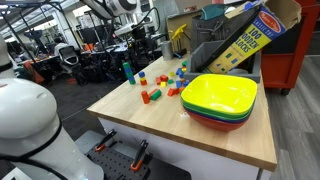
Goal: Put the blue block on top of the yellow block
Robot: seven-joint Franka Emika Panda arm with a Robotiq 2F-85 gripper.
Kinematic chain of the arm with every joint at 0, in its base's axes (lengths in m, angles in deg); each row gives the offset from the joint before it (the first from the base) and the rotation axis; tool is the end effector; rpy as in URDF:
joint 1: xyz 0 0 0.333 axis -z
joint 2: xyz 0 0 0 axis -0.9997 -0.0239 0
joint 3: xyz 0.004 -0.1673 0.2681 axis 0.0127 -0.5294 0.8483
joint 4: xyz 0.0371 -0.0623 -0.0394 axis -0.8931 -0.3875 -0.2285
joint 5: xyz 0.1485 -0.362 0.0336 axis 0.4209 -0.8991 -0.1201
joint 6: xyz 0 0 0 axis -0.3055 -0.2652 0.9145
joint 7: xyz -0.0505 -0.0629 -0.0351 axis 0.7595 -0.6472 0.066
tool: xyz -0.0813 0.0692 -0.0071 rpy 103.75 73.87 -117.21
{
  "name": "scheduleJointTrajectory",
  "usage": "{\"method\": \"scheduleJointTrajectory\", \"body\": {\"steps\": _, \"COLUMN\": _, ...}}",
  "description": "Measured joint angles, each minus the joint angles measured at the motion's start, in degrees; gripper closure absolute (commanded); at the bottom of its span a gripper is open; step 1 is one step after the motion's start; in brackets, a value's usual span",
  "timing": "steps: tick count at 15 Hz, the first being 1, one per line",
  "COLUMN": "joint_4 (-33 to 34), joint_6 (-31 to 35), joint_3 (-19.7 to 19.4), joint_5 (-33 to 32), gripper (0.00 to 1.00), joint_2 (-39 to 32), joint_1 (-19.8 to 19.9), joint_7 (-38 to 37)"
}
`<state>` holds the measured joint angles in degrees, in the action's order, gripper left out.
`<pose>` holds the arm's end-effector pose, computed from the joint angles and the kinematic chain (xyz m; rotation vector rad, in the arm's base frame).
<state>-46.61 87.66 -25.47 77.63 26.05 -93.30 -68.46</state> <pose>0.5628 0.0439 0.4014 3.0602 -0.3132 -0.1428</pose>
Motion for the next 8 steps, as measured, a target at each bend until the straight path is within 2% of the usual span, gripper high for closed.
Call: {"method": "scheduleJointTrajectory", "body": {"steps": 8, "joint_4": -8.56, "joint_6": -0.08, "joint_3": 0.0, "joint_5": -1.31, "gripper": 0.0, "joint_2": 8.74, "joint_1": 2.57, "joint_7": 13.16}}
